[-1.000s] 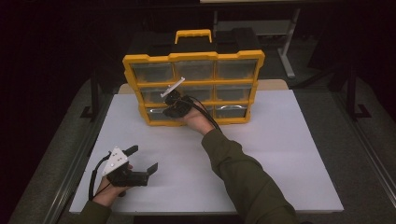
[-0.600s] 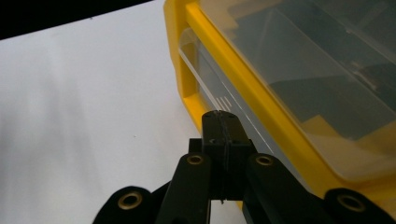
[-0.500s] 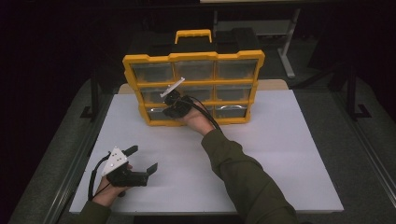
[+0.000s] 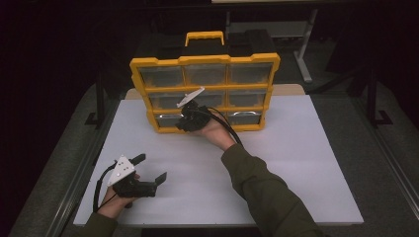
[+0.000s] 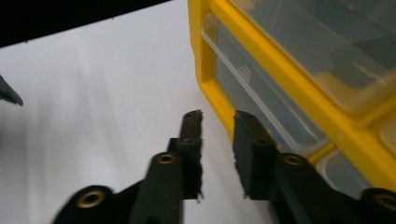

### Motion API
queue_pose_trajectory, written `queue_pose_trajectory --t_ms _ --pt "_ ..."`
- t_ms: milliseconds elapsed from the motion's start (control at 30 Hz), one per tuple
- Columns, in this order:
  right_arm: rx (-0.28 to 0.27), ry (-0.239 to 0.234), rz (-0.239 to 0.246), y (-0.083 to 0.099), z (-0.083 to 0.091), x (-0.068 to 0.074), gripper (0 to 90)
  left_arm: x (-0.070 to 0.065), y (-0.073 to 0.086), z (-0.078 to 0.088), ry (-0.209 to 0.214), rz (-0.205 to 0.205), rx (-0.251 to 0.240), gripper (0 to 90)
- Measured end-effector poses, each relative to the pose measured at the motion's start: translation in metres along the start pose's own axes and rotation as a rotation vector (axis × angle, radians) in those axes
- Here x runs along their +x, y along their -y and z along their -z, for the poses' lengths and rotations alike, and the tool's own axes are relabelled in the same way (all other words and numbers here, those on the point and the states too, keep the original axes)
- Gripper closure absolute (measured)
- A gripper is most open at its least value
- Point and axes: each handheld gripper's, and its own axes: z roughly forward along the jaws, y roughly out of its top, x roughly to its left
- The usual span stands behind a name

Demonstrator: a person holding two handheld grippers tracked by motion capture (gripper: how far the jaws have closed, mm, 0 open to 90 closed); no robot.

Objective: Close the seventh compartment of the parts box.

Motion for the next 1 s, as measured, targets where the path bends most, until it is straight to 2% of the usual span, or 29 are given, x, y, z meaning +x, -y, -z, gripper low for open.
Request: queue_pose_trajectory --t_ms 167,200,267,400,500,667,700,1000 --pt "-0.014 0.008 -0.019 0.01 0.007 0.0 60.0 0.002 0.0 0.0 0.0 -0.01 0.01 0.0" --pt "-0.015 0.0 -0.038 0.012 0.009 0.001 58.6 0.002 0.0 0.0 -0.001 -0.013 0.01 0.0" --pt "-0.024 -0.002 -0.032 0.016 0.011 -0.002 56.6 0.001 0.0 0.001 -0.001 -0.012 0.011 0.0" --pt "-0.045 0.007 -0.045 0.024 0.02 -0.002 44.2 0.001 0.0 0.0 0.0 -0.008 0.012 0.0" --pt "-0.061 0.034 -0.036 0.028 0.027 -0.001 38.6 0.002 0.001 0.0 -0.003 -0.006 0.011 0.0" --pt "-0.076 0.037 -0.061 0.034 0.036 -0.001 27.3 0.001 0.001 -0.001 -0.003 0.006 0.002 0.0" --pt "-0.084 0.042 -0.053 0.036 0.038 -0.002 25.4 0.001 0.001 -0.001 -0.003 0.007 0.001 0.0" --pt "-0.05 0.077 -0.076 0.056 0.053 -0.004 13.6 0.001 0.001 -0.001 -0.003 -0.005 0.015 0.0"
